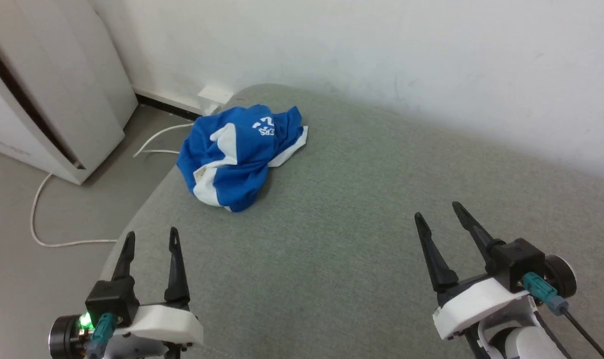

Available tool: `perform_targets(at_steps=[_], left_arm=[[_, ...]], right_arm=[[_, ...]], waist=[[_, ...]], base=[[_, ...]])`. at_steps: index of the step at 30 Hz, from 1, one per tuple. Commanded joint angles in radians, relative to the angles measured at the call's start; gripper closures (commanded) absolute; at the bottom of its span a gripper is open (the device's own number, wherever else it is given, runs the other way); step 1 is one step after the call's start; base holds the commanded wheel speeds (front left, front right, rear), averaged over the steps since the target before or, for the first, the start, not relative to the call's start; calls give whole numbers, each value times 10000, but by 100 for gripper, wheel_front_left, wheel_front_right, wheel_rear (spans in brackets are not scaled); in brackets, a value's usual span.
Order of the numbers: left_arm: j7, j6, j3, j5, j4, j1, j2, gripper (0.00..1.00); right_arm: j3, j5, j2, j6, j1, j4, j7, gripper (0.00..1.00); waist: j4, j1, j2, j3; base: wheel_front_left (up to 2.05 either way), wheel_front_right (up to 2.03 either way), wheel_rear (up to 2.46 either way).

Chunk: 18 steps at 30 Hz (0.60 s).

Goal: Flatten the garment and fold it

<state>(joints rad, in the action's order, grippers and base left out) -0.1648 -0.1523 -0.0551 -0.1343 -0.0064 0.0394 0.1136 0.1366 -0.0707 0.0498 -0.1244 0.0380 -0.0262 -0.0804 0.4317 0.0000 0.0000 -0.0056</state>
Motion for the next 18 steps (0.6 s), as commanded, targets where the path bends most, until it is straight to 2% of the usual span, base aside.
perform_targets(at_steps=[1,18], left_arm=[[-115,-106,-33,-119,-53,148,61,0],[-479,-405,-182,-460,-26,215,150,0]], right_arm=[[45,-84,4,-43,183,-27,-79,0],[278,-220,4,-52,219,-18,-164,0]], waist=[[127,0,0,0],[884,0,0,75]], base=[[0,0,0],[0,0,0]])
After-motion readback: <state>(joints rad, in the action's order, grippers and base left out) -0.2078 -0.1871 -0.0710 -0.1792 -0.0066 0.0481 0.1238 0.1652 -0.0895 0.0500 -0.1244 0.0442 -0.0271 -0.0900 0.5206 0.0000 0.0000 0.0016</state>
